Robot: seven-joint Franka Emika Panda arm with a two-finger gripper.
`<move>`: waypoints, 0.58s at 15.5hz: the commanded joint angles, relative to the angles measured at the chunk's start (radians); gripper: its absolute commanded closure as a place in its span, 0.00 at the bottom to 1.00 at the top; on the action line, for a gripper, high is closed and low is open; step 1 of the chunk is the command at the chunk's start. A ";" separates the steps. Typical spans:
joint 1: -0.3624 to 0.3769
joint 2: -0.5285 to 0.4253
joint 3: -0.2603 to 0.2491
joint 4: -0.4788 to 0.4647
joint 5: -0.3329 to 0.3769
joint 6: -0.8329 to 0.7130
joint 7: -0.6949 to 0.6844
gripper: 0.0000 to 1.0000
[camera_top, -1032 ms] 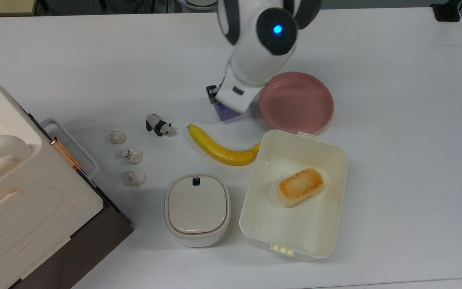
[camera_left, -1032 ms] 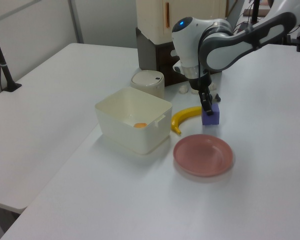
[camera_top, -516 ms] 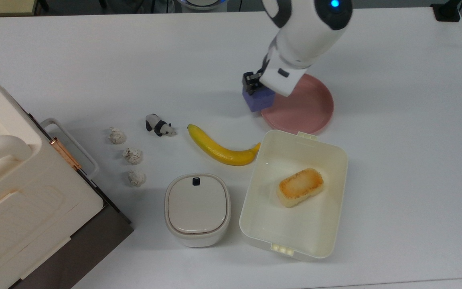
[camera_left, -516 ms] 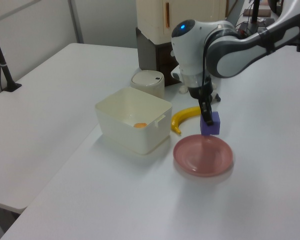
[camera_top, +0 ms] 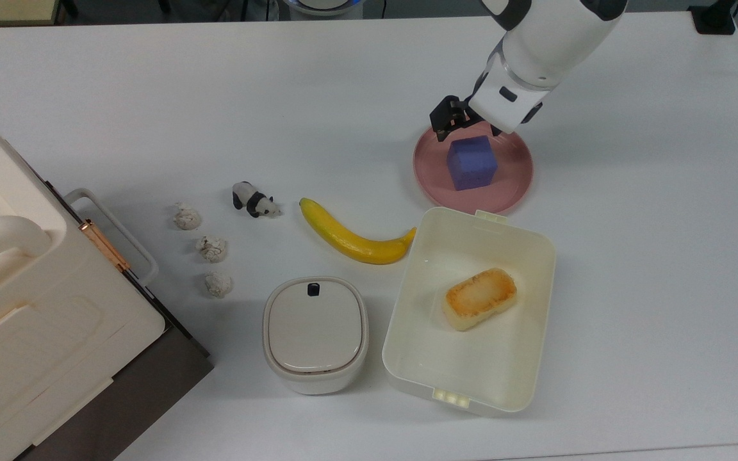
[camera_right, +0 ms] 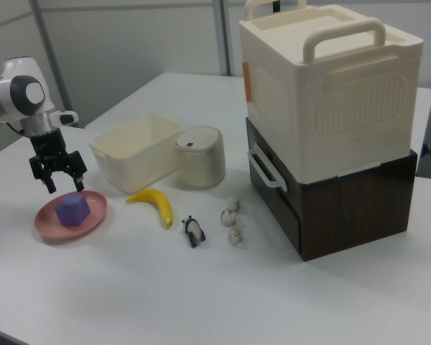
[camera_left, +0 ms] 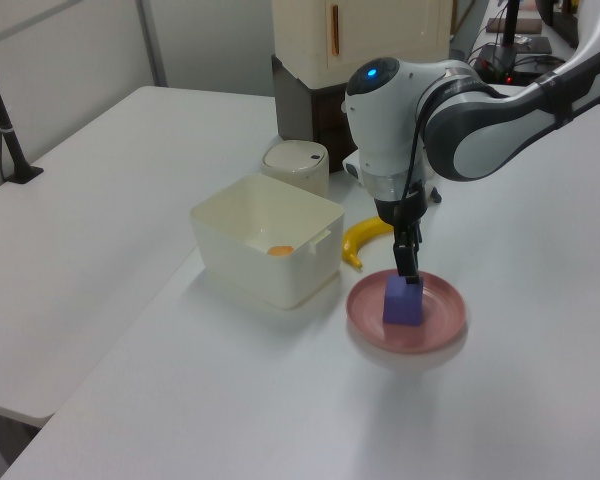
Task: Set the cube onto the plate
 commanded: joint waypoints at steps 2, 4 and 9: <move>-0.004 -0.017 -0.017 0.027 0.016 0.010 0.033 0.00; -0.012 -0.027 -0.029 0.031 0.013 -0.035 0.028 0.00; -0.160 -0.072 -0.031 0.036 -0.001 -0.070 -0.002 0.00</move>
